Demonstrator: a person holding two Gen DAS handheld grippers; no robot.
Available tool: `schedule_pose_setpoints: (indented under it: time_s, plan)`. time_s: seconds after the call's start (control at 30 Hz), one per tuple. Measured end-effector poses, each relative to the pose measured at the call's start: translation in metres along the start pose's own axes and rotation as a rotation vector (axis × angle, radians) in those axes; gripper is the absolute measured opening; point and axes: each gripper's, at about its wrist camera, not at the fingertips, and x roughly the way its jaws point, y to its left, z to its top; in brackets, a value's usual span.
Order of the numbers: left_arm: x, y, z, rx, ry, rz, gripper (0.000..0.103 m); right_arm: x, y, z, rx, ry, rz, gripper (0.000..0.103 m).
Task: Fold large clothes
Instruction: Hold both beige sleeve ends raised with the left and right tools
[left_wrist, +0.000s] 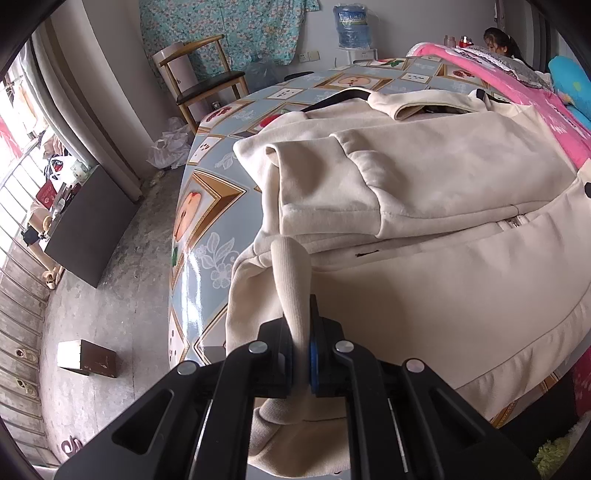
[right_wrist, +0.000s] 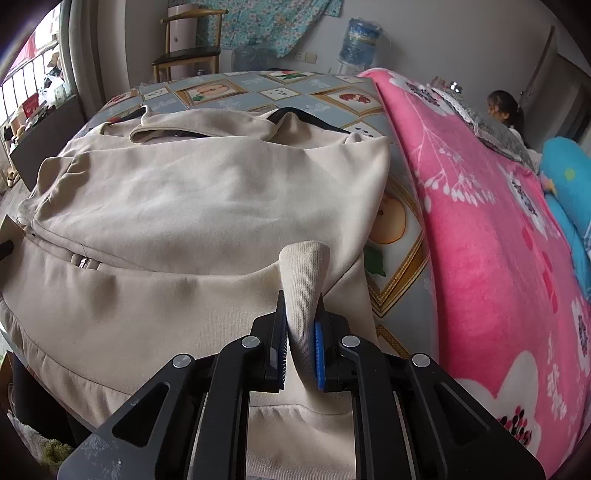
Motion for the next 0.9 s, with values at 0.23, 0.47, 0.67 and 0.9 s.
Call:
schedule_pose_setpoints:
  time_s: [0.23, 0.47, 0.67, 0.9]
  plan:
    - [0.004, -0.007, -0.004, 0.04, 0.012, 0.038, 0.007, 0.001, 0.004, -0.002, -0.026, 0.004, -0.007, 0.012]
    - [0.006, -0.011, -0.004, 0.056, 0.024, 0.069, 0.007, -0.001, -0.003, -0.005, 0.014, 0.018, 0.026, 0.011]
    - [0.008, -0.005, 0.0, 0.002, 0.052, 0.043, 0.007, -0.002, -0.002, -0.005, 0.011, 0.012, 0.026, 0.011]
    - [0.006, -0.002, 0.001, -0.034, 0.07, 0.02, 0.007, -0.004, -0.001, -0.006, 0.025, 0.008, 0.03, 0.011]
